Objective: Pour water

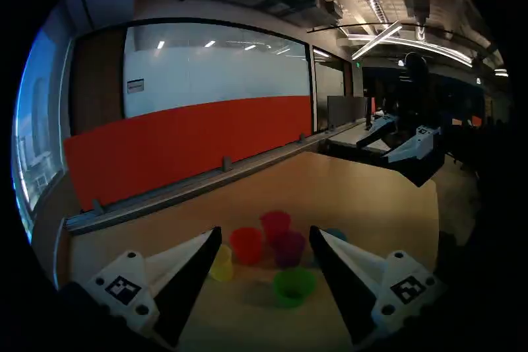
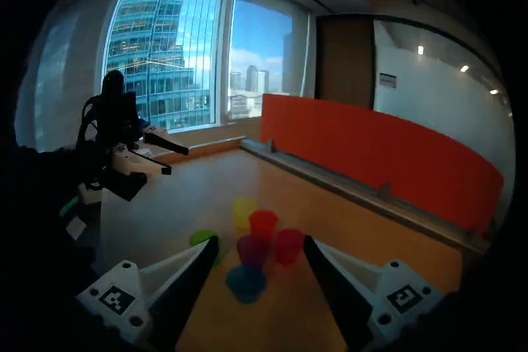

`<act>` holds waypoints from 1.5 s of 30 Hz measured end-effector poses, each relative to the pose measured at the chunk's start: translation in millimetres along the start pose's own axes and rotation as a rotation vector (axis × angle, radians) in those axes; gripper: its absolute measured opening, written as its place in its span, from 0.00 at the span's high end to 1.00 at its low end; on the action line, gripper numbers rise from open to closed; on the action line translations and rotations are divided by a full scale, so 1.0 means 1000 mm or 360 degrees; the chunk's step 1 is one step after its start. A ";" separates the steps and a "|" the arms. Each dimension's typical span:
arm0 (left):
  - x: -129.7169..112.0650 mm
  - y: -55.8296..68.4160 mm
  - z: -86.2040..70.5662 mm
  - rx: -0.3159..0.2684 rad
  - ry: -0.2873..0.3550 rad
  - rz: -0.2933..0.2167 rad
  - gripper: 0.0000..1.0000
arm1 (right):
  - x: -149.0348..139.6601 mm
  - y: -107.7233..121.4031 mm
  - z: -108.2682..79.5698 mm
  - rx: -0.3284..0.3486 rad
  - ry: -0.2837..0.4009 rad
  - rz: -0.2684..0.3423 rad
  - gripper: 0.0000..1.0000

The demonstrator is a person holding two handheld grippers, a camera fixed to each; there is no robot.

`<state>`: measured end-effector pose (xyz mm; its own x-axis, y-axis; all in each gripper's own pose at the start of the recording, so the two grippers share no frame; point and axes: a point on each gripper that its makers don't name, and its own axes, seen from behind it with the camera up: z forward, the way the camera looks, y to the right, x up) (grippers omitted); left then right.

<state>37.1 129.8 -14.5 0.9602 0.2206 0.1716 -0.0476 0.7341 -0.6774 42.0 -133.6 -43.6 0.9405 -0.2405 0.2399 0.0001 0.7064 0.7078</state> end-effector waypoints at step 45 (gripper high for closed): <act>-0.158 0.040 0.028 -0.0221 -0.0510 -0.0033 0.01 | -0.142 -0.015 0.062 0.0108 -0.0402 -0.0027 0.00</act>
<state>-124.3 142.4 -48.5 0.8243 0.4130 0.3872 0.0300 0.6511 -0.7584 -112.4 -151.5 -46.5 0.8258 -0.4168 0.3799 -0.0155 0.6566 0.7541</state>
